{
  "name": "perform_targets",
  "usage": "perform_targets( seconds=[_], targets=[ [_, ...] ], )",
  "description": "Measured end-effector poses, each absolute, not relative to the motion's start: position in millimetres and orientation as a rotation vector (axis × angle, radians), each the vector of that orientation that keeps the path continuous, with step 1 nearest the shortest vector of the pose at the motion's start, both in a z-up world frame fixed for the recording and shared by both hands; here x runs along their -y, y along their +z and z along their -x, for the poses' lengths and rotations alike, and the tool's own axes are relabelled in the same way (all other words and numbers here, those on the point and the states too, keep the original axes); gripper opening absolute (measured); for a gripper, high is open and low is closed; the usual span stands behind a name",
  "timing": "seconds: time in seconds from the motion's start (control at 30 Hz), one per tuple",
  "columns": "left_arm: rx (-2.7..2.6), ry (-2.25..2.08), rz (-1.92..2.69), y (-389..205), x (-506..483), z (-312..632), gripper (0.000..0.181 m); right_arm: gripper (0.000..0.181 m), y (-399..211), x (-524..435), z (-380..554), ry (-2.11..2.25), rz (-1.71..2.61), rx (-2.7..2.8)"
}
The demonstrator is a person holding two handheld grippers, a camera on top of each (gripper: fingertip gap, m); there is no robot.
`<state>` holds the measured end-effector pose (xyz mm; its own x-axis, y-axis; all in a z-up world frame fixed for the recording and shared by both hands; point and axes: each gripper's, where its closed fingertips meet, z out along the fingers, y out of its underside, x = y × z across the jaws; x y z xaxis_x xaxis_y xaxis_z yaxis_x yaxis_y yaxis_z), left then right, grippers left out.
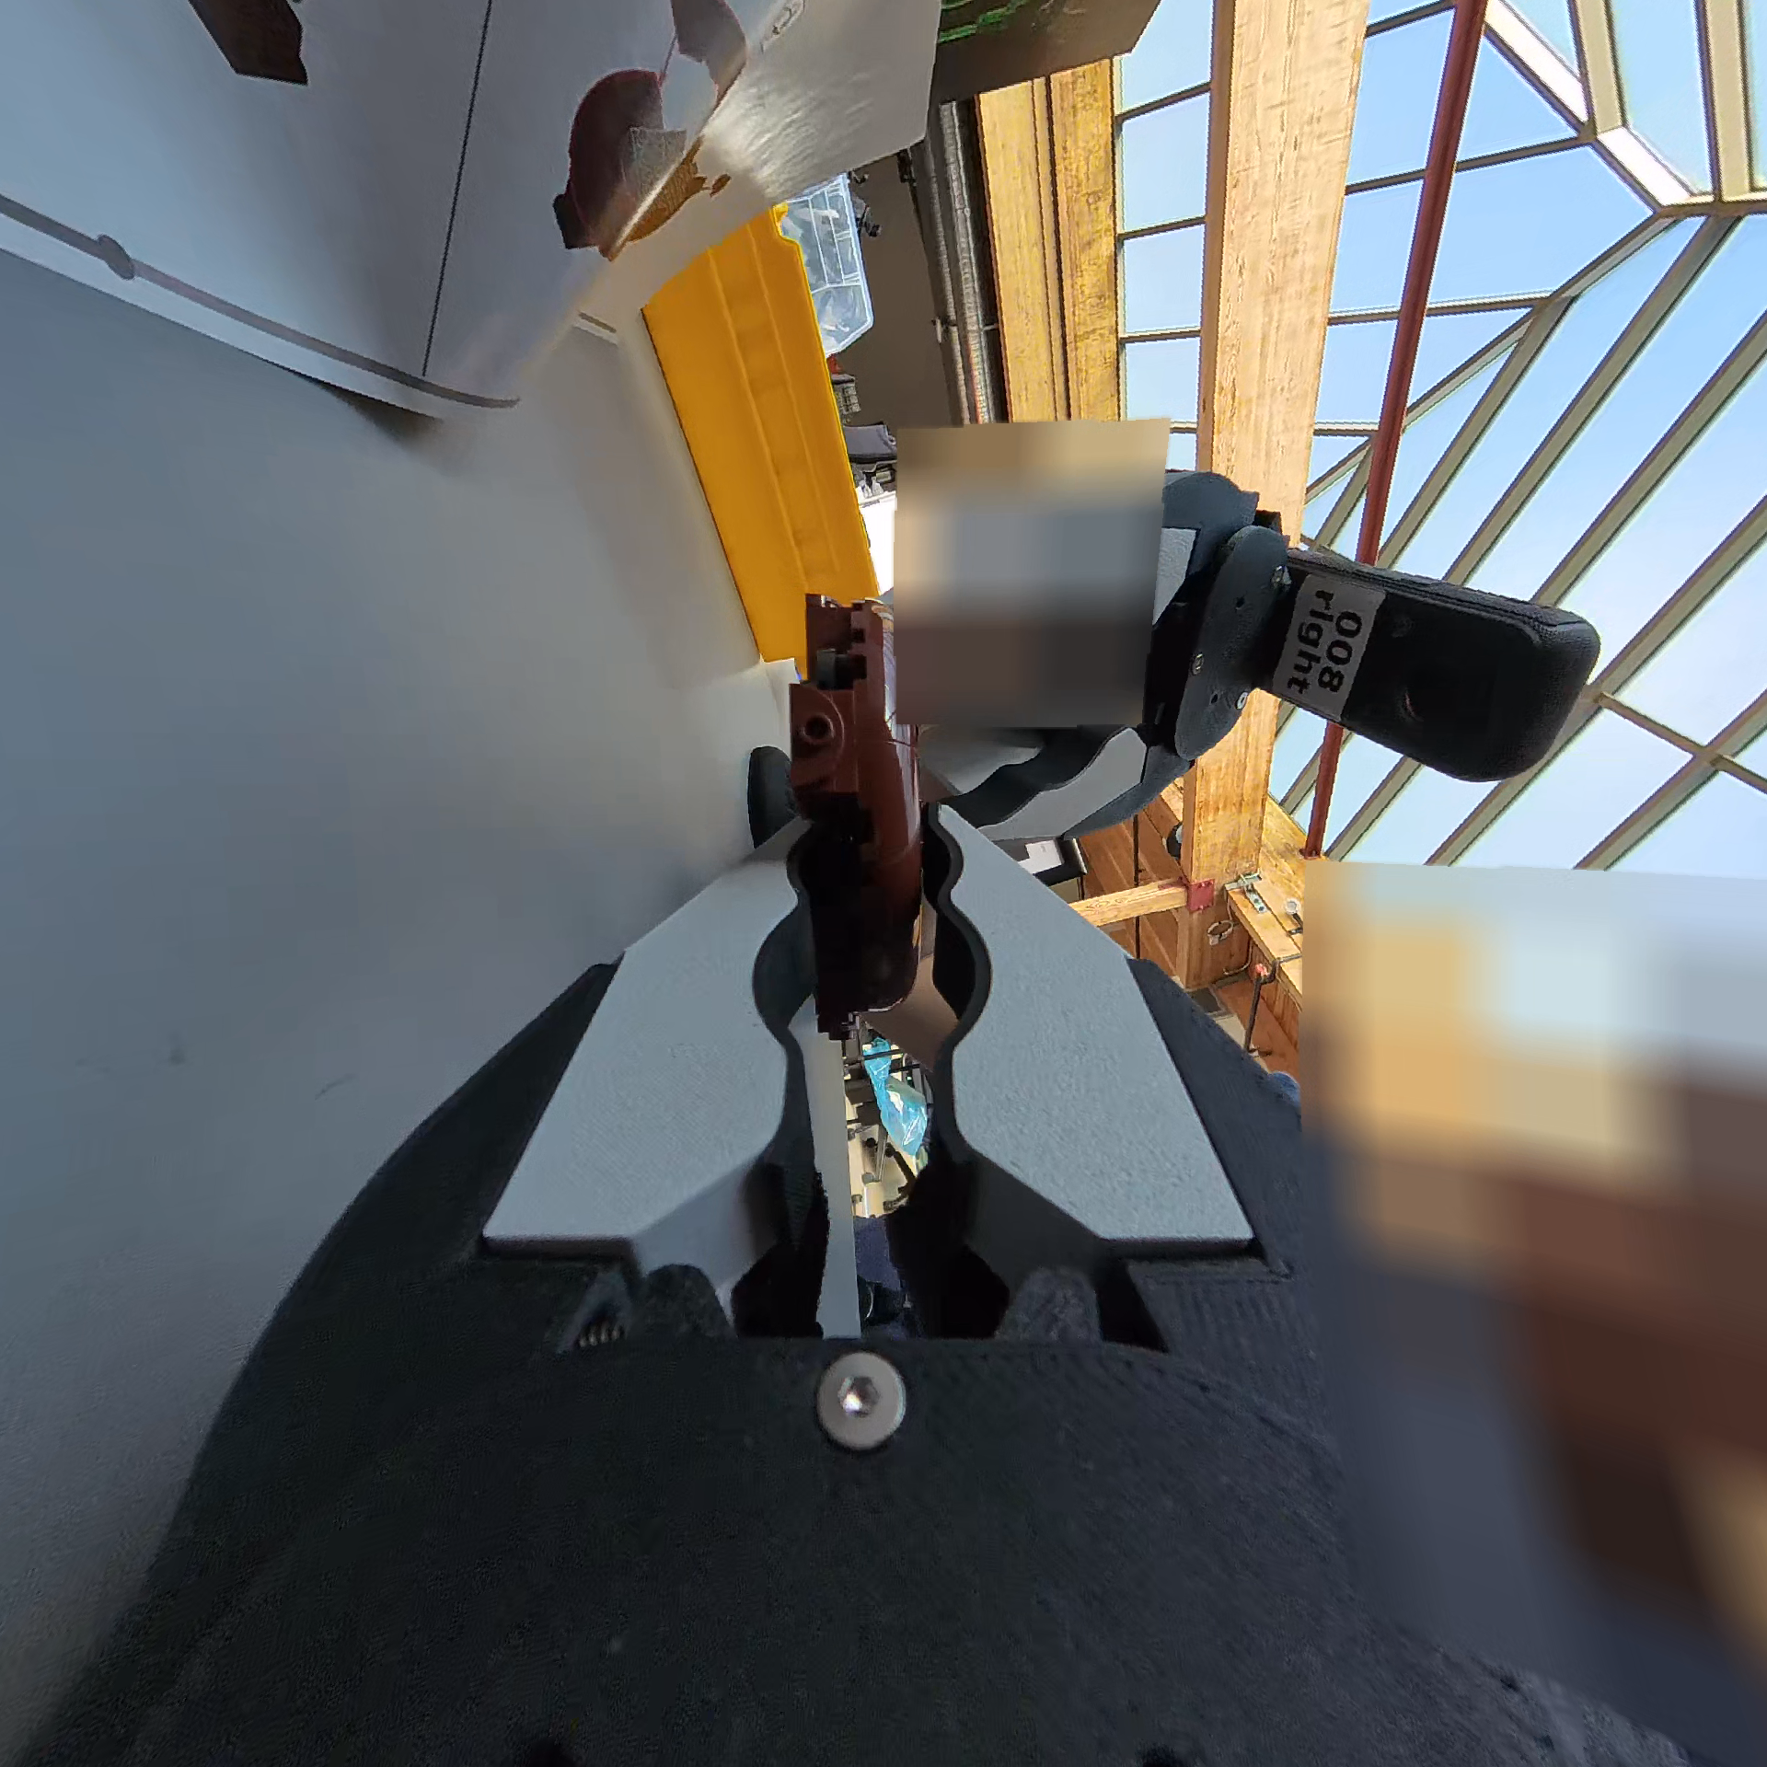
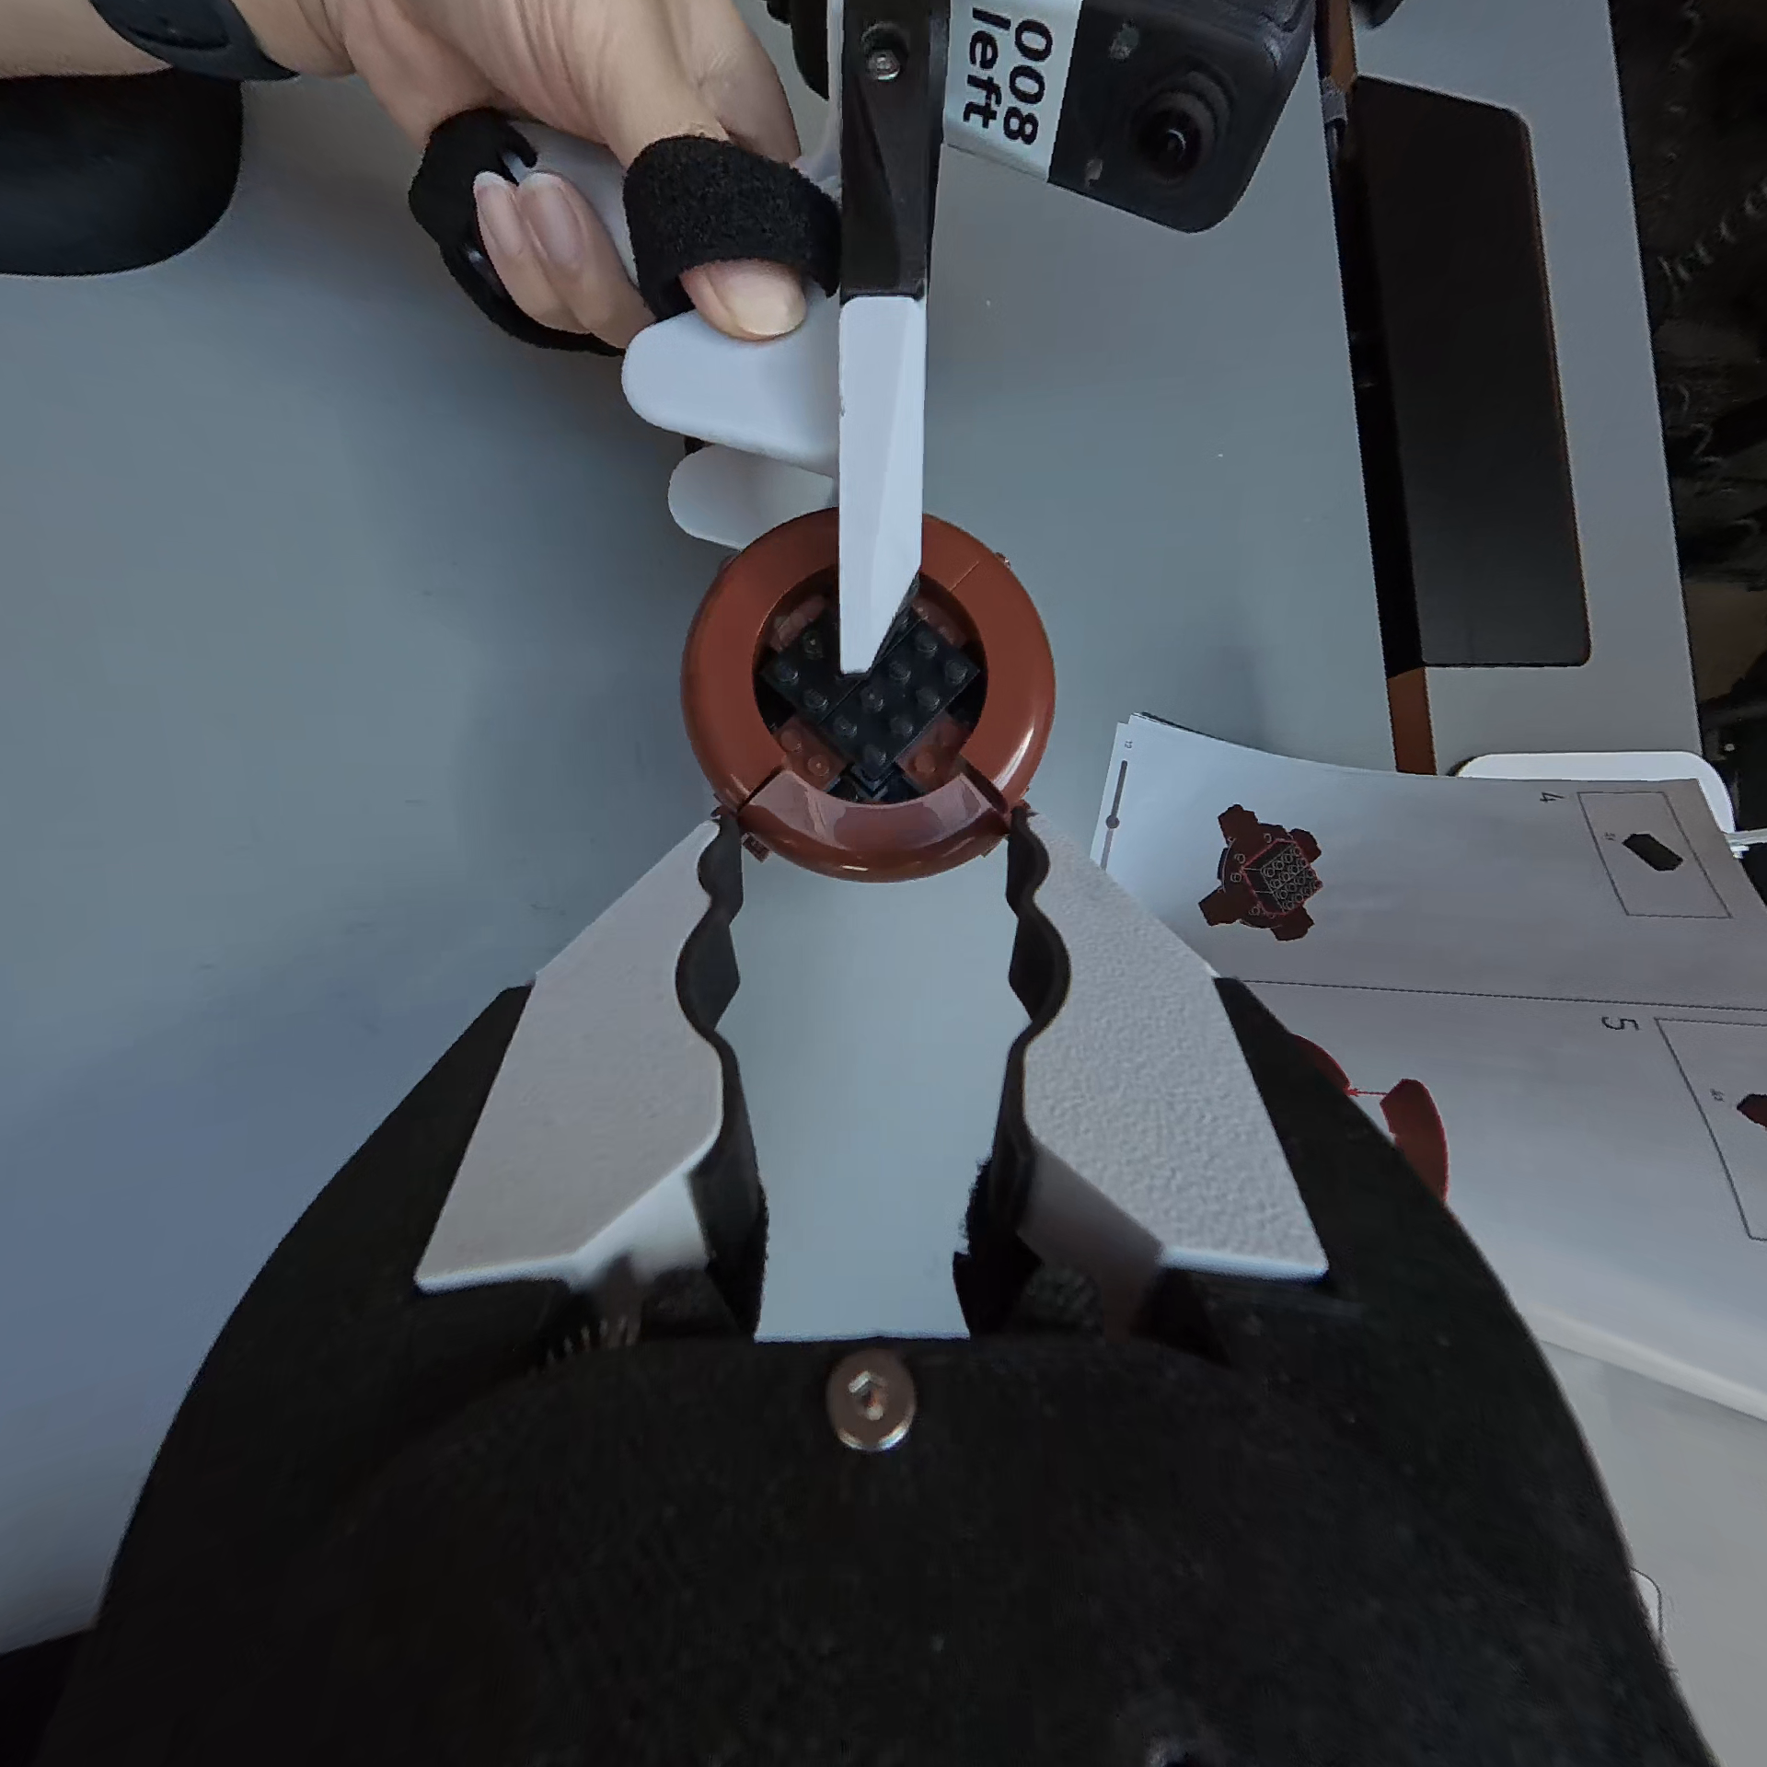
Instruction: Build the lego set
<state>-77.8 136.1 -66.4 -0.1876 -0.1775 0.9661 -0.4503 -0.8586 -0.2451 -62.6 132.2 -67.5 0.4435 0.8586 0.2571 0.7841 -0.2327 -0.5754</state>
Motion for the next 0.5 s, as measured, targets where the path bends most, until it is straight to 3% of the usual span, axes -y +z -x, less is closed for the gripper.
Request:
perform_targets(
  seconds=[0.5],
  targets=[
    [0.754, 2.252, -1.622, -41.1, -120.1, 81.4, 0.017, 0.056, -38.3, -114.5, 69.7, 0.115, 2.036, 1.378]
  ],
)
